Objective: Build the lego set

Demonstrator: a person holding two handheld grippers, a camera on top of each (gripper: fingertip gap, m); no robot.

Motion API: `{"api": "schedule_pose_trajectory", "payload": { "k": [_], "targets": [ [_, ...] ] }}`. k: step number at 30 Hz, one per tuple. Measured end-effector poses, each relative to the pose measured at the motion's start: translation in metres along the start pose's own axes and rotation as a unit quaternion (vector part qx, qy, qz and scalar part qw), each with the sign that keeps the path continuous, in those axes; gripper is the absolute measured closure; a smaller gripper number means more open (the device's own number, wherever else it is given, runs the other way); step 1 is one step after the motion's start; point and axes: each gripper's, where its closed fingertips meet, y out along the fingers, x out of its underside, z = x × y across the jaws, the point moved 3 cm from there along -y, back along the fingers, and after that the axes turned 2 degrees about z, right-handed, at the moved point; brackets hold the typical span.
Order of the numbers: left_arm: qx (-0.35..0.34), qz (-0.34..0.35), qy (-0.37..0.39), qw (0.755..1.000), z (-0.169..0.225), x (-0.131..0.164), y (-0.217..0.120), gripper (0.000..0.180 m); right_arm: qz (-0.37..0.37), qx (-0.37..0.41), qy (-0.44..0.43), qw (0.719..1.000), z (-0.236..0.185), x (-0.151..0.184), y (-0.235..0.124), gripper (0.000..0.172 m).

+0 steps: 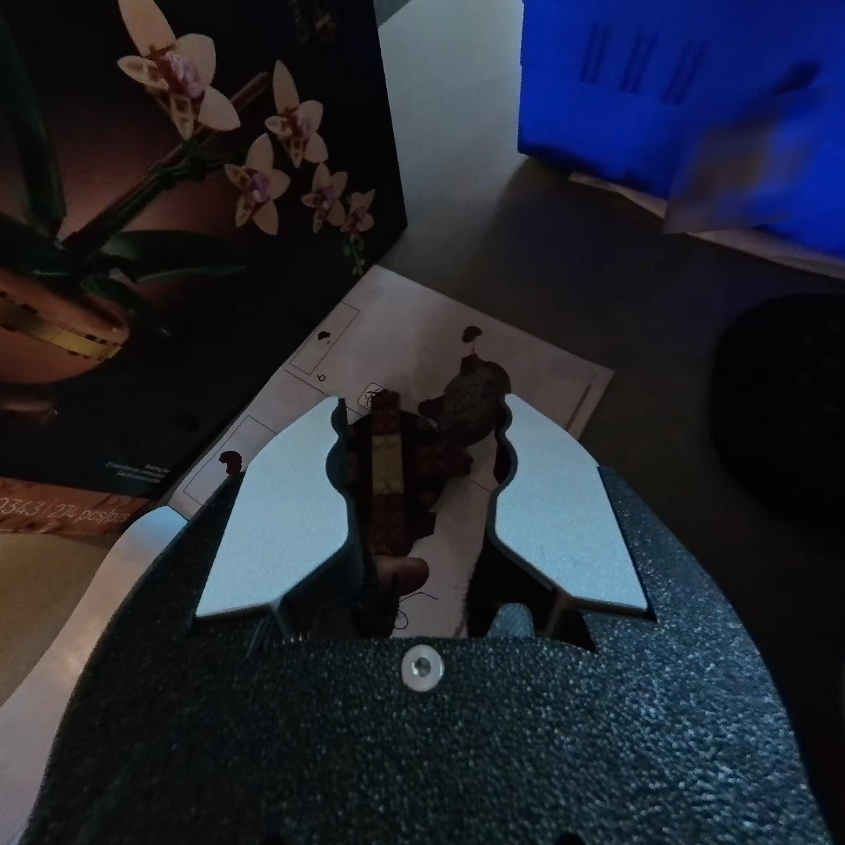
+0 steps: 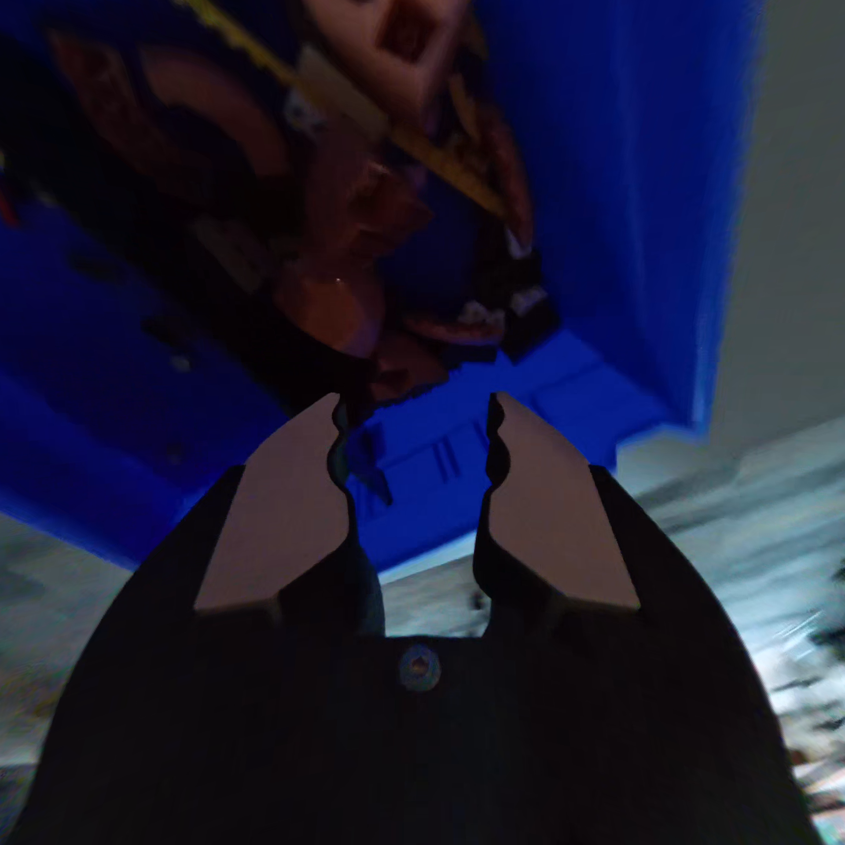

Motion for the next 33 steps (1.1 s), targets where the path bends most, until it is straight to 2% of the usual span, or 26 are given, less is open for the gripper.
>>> {"api": "schedule_pose_trajectory", "payload": {
  "k": [3, 8, 10, 11, 14, 16, 20, 23, 25, 29, 33],
  "targets": [
    [-0.002, -0.004, 0.003, 1.0, 0.0, 0.001, 0.0, 0.119, -0.006, -0.03, -0.074, 0.997, -0.003, -0.005, 0.016, 0.119],
    [-0.004, -0.005, -0.006, 1.0, -0.002, 0.003, 0.001, 0.119, 0.009, -0.114, -0.134, 0.984, -0.017, -0.017, 0.042, 0.119],
    [-0.003, -0.007, -0.003, 1.0, -0.001, 0.003, 0.003, 0.119, 0.028, -0.143, -0.129, 0.981, -0.021, -0.026, 0.043, 0.122],
    [-0.004, -0.009, -0.001, 1.0, -0.001, 0.003, 0.003, 0.119, 0.043, -0.119, -0.129, 0.984, -0.016, -0.032, 0.043, 0.13],
    [-0.003, -0.012, 0.001, 1.0, -0.001, 0.004, 0.004, 0.119, 0.062, -0.04, -0.145, 0.987, 0.0, -0.034, 0.041, 0.132],
    [-0.004, -0.014, 0.001, 1.0, -0.002, 0.005, 0.004, 0.119, 0.074, 0.002, -0.124, 0.99, 0.012, -0.032, 0.035, 0.133],
    [-0.004, -0.014, -0.001, 1.0, -0.003, 0.006, 0.005, 0.119, 0.135, -0.024, -0.044, 0.99, 0.016, -0.031, 0.014, 0.137],
    [-0.001, -0.015, 0.0, 1.0, -0.002, 0.006, 0.007, 0.12, 0.197, -0.01, -0.019, 0.98, 0.025, -0.031, -0.008, 0.159],
    [-0.001, -0.015, 0.001, 1.0, -0.002, 0.006, 0.007, 0.12, 0.236, 0.002, -0.002, 0.972, 0.03, -0.031, -0.024, 0.163],
    [-0.004, -0.012, 0.0, 1.0, -0.003, 0.005, 0.006, 0.12, 0.239, 0.019, -0.009, 0.971, 0.029, -0.022, -0.037, 0.157],
    [-0.003, -0.011, 0.002, 1.0, -0.002, 0.004, 0.006, 0.12, 0.235, -0.023, -0.011, 0.972, 0.011, -0.032, -0.023, 0.126]
  ]
}}
